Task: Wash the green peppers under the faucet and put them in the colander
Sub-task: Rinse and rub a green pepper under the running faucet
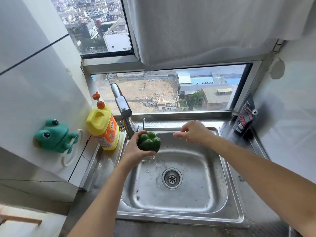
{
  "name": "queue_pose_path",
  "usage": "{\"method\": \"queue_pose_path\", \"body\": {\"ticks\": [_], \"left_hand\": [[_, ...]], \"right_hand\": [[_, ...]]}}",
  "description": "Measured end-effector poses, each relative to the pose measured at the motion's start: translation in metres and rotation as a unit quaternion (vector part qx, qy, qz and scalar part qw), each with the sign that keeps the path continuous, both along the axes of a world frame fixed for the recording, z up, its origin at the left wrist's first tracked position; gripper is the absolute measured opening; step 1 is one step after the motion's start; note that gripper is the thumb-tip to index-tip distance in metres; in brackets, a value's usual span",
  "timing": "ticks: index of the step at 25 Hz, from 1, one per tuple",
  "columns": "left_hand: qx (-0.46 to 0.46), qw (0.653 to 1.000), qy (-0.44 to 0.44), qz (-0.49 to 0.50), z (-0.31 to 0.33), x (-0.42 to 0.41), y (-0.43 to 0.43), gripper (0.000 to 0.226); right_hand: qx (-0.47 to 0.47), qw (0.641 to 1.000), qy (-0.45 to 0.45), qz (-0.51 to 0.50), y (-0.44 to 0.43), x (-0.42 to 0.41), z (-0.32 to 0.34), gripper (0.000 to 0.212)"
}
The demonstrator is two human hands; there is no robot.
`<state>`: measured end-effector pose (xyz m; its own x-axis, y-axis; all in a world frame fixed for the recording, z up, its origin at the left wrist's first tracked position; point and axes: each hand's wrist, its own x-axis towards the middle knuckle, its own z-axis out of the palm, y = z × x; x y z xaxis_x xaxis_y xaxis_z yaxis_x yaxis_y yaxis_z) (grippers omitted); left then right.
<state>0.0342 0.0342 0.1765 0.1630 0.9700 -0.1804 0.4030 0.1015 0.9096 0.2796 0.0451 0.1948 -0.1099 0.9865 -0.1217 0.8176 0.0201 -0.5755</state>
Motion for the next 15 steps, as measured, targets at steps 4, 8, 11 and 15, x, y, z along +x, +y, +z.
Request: {"method": "queue_pose_path", "body": {"ticks": [4, 8, 11, 15], "left_hand": [[0.016, 0.995, 0.034, -0.092, -0.002, 0.016, -0.011, 0.083], [0.047, 0.991, 0.054, -0.116, 0.001, 0.031, -0.018, 0.092], [0.057, 0.988, 0.069, -0.128, 0.003, 0.039, -0.018, 0.101], [0.045, 0.975, 0.126, -0.178, 0.004, 0.044, -0.014, 0.082]], "right_hand": [[-0.118, 0.983, 0.125, 0.066, -0.016, -0.022, 0.007, 0.064], [-0.151, 0.971, 0.163, 0.086, -0.028, -0.032, 0.006, 0.078], [-0.146, 0.973, 0.173, 0.047, -0.031, -0.022, 0.006, 0.074], [-0.123, 0.981, 0.146, 0.026, -0.037, -0.010, 0.003, 0.063]]}}
